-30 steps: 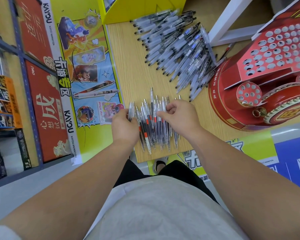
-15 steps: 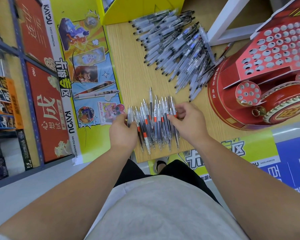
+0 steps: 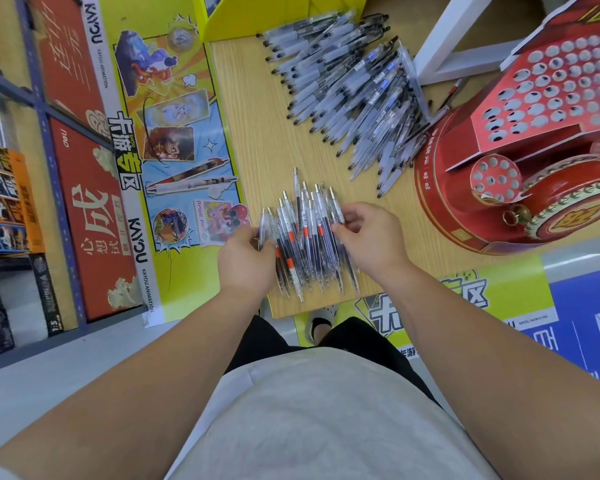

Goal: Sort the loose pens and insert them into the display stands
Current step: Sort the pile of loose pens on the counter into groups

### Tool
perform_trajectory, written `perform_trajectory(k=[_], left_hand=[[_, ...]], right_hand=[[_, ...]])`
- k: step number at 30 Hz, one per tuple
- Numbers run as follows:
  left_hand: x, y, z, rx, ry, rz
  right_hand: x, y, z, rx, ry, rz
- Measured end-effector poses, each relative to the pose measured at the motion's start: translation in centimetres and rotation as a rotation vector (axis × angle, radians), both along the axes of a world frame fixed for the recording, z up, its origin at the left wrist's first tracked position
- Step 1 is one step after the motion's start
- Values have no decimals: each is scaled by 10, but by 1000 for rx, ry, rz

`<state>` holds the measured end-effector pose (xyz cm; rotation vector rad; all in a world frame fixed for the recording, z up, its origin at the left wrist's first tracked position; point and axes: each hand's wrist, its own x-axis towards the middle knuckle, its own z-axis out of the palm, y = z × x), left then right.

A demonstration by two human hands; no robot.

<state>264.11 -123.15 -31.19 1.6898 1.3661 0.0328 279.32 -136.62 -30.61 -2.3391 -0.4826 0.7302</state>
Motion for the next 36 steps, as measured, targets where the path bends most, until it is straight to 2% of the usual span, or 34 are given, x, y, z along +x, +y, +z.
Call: perform_trajectory(k=[8,13,26,31,36], left_hand=[[-3,6,5,-8,7,-3],[-8,14,-6,-92,-27,36],[-4,16,4,-130,-15,41],[-5,16,5,-171,-62,89],[-6,14,15,-172,-83,101]], right_hand=[[2,-8,-1,-37,-59,-48],[7,-13,2,-89,-93,-52],[14,-12,0,-166,37,-81],[12,-10,7,-47,91,-142],[6,-3,12,23,186,-40]])
